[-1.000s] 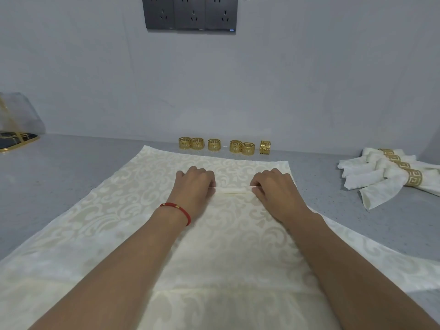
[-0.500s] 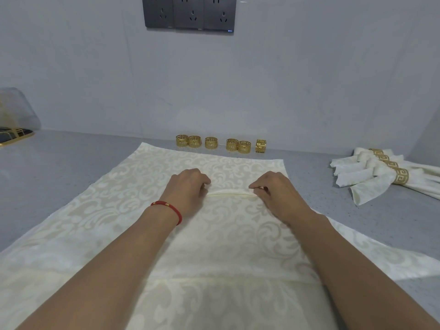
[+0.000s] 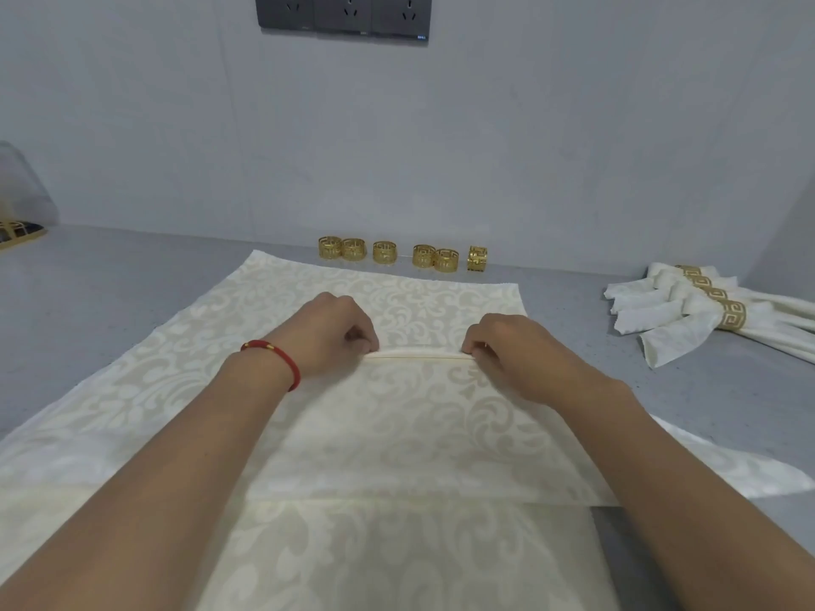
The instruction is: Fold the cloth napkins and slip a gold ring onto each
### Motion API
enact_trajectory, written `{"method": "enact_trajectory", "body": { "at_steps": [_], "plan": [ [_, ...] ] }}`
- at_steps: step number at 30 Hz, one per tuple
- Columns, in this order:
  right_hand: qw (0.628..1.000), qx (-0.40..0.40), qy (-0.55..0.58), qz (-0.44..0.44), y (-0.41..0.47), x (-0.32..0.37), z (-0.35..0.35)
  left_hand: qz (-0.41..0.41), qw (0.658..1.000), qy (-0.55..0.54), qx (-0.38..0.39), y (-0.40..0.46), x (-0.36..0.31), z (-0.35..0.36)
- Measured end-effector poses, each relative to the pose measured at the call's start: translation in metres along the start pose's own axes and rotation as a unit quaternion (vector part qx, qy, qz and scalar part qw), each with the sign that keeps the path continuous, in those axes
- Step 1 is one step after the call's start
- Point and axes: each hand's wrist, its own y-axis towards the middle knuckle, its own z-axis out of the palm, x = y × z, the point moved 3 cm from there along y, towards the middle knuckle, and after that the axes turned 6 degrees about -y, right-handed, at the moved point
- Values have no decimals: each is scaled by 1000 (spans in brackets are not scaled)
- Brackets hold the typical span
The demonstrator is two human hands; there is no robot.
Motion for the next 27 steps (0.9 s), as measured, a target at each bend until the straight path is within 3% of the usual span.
{"method": "enact_trajectory", "body": {
  "at_steps": [2,7,12,16,19,23,27],
  "plan": [
    [996,-45,69,40,-5,-5,5,2,1000,-6,-6,0,1,3],
    [989,-60,118,61,-7,-10,8,-1,998,66,1,1,-1,6],
    [994,-102,-42,8,-10,0,0,48,980,194,-11,-6,-19,10],
    [994,-25,-101,-17,-16,9,-3,91,963,250,-30,-21,-22,13],
    [999,6,-37,17,-20,5,-2,59,975,211,-32,-27,-18,12],
    [996,-57,43,45,-27,-6,2,7,993,94,-77,-30,-9,15],
    [998,-36,26,45,-26,-8,1,10,985,163,-56,-32,-6,19]
  ]
}}
